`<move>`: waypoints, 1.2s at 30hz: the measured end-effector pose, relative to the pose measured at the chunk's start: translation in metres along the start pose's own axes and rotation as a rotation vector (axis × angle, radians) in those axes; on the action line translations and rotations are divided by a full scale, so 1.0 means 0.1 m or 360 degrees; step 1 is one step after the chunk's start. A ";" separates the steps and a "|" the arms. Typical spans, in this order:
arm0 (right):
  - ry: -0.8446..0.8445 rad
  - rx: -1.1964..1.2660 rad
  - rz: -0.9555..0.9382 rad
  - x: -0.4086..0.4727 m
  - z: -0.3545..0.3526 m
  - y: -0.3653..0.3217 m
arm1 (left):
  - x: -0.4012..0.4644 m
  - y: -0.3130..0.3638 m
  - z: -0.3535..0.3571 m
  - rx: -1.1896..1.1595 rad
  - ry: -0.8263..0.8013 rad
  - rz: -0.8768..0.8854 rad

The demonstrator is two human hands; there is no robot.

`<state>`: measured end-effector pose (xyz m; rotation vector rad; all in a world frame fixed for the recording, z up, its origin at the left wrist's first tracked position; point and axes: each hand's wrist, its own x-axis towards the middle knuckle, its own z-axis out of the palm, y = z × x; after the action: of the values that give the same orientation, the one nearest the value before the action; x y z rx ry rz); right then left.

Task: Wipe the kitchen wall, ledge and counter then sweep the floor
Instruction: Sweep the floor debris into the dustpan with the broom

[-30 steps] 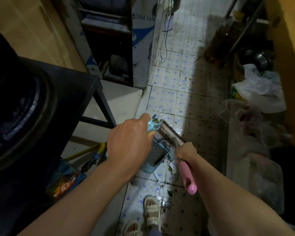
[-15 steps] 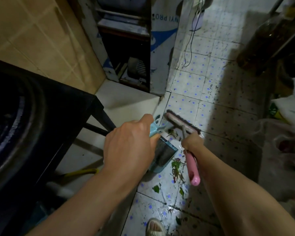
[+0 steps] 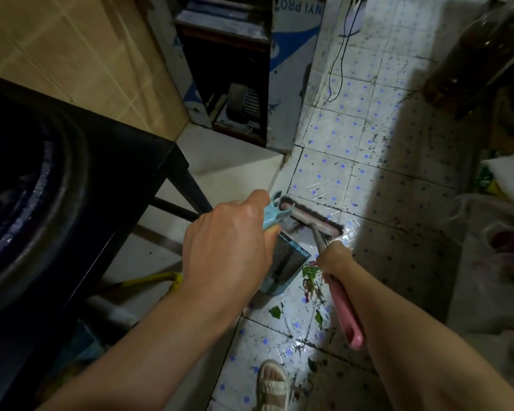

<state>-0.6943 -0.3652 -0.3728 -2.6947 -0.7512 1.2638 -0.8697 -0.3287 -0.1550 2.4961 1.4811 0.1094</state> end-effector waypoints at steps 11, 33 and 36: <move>-0.0057 -0.0081 0.0122 -0.90 0.68 0.41 | -0.94 -0.31 -0.13 -0.0023 0.0003 0.0077; 0.0060 -0.0083 0.0131 -2.07 1.49 0.90 | -2.37 -0.77 -0.27 0.0146 -0.0097 0.0062; 0.0099 -0.0025 0.0173 -2.00 1.40 0.82 | -2.28 -0.76 -0.30 0.0094 -0.0101 0.0022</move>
<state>-0.8734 -0.5480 -0.3455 -2.8080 -0.6177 1.1937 -1.0511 -0.4879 -0.1311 2.5316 1.4626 -0.0112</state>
